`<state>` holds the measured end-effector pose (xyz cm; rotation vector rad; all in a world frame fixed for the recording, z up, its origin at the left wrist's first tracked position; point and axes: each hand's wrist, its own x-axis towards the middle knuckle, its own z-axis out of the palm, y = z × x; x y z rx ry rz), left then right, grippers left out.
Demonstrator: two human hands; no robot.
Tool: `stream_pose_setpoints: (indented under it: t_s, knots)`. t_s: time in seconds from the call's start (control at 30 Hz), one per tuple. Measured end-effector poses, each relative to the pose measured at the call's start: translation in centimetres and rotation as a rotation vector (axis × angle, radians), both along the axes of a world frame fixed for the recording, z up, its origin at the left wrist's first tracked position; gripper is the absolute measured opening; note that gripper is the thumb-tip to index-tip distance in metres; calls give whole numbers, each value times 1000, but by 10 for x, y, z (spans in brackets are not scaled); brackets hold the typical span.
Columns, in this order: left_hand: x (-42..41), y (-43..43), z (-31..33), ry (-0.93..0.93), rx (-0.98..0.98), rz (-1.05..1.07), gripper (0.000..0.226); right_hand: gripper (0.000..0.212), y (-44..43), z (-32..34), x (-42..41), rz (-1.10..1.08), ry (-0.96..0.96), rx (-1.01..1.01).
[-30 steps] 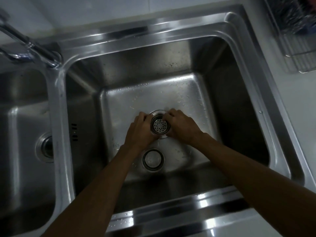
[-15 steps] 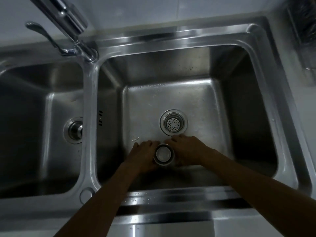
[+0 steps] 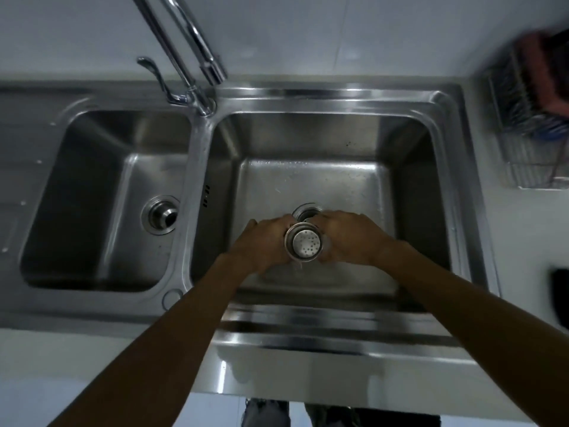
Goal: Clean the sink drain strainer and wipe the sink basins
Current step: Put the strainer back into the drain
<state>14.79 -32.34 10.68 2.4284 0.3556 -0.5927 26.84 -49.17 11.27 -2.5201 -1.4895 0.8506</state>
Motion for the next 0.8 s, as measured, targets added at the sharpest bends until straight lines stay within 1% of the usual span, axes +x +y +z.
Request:
stream_pose_setpoints:
  t_s: [0.07,0.1,0.23,0.37,0.5,0.6,0.8]
  knots:
    - [-2,5,30,-79,-72,83,64,64,8,34,7,12,-28,14]
    - [-2,10,44,-118,-76,120,65,63,14,50,11,20,-46,19]
    - [-10,40,86,-206,-31,178,71,62,53,102,14,70,-62,56]
    - [-28,86,100,-248,83,220,75,67,107,123,1,119,-72,99]
    - [-60,144,94,-251,52,312,68,67,172,114,-24,200,-51,118]
    - [-88,195,77,-230,26,354,71,66,228,96,-45,252,-48,151]
    - [-139,289,22,-172,-17,453,74,64,340,37,-88,329,-86,109]
